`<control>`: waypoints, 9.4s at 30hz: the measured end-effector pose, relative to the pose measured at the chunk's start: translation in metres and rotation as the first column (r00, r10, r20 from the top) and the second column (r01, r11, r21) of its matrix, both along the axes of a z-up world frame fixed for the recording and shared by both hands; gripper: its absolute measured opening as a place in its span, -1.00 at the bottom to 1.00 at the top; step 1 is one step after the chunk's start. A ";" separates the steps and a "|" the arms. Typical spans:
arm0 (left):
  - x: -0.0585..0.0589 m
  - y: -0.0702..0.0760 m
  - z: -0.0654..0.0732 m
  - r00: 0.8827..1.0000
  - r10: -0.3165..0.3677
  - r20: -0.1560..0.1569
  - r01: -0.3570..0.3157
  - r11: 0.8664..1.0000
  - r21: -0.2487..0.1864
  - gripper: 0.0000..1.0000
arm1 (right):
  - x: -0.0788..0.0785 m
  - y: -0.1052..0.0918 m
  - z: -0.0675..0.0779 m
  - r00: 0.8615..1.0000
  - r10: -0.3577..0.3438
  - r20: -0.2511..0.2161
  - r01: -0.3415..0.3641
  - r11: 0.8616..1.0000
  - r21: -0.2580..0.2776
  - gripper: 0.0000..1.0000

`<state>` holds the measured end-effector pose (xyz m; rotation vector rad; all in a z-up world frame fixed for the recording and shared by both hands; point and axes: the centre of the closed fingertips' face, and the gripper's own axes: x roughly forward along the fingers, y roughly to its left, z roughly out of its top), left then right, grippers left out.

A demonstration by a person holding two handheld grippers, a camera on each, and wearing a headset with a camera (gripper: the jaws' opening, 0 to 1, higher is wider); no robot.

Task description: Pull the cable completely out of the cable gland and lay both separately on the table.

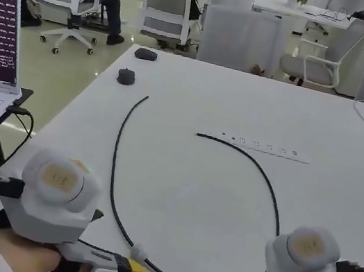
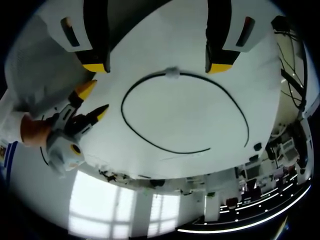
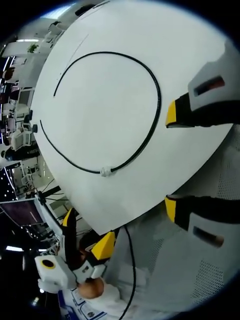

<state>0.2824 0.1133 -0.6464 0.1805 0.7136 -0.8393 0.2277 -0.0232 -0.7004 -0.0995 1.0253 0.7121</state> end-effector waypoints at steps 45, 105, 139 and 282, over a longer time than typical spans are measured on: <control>0.006 0.009 -0.006 1.000 0.015 -0.020 -0.014 0.999 0.039 0.51 | 0.092 0.096 -0.041 0.969 0.236 0.078 -0.238 0.971 0.018 -0.28; 0.010 -0.015 0.033 0.993 -0.034 0.111 0.053 0.984 -0.170 0.16 | 0.067 0.055 0.077 0.882 0.313 0.351 -0.389 0.906 0.168 -0.80; -0.044 -0.075 0.151 0.843 -0.419 0.339 0.538 0.682 -0.495 -0.51 | -0.005 0.063 0.197 0.539 0.522 0.662 -0.729 0.682 0.055 -0.80; -0.060 -0.071 0.203 0.735 -0.390 0.554 0.660 0.600 -0.453 -0.70 | -0.008 0.064 0.258 0.865 0.280 0.416 -0.501 0.499 0.707 -0.50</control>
